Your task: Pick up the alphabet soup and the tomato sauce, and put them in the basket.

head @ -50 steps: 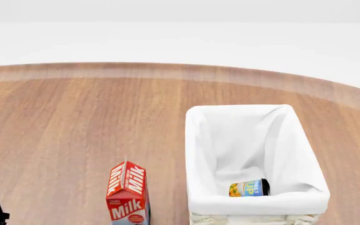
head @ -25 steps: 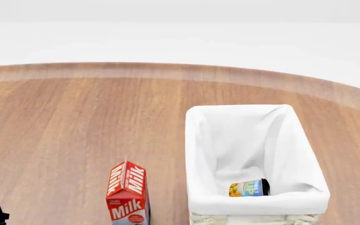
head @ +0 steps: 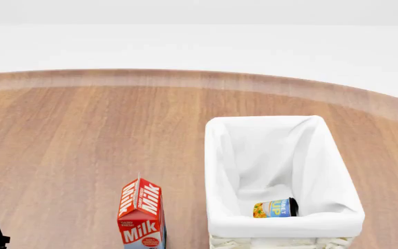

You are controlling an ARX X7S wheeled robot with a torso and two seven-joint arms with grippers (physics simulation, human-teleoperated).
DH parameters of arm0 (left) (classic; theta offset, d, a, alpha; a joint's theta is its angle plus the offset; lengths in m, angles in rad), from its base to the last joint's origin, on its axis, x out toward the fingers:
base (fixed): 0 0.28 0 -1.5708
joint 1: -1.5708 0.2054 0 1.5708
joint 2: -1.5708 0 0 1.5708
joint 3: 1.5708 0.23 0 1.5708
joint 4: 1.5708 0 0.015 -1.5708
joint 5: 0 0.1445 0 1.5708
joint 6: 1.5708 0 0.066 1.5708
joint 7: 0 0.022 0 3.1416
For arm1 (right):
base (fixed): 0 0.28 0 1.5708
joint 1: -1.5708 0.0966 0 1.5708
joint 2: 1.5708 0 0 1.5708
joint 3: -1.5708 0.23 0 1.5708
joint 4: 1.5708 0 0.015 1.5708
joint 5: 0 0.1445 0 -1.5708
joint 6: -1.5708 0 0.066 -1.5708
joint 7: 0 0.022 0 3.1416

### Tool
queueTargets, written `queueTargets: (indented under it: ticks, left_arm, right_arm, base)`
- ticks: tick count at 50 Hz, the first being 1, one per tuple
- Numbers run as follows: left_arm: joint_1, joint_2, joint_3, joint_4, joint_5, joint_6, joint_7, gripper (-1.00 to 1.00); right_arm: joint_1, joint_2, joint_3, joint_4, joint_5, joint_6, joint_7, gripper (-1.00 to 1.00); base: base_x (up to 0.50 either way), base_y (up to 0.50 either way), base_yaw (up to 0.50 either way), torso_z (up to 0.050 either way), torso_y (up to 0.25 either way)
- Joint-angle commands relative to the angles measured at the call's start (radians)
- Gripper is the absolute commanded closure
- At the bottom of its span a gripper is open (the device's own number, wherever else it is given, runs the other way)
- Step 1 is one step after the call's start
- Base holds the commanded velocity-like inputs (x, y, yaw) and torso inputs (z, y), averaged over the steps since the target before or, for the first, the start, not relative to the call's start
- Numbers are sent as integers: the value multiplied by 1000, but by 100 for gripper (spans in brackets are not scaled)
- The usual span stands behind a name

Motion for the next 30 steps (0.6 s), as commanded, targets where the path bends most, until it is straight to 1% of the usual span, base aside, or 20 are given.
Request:
queueTargets:
  ticks: [1,30]
  left_arm:
    - [2,-1,2,-7,0,9,-2,-100]
    - [5,-7,6,-2,-1,9,-8,-100]
  right_arm:
    - [-6,-9,-4,27,-11,-14,-18,-100]
    - [-26,-12,-5,73,-26,-49,-43,-100]
  base:
    - [0,0,0,0,0]
    - [0,0,0,0,0]
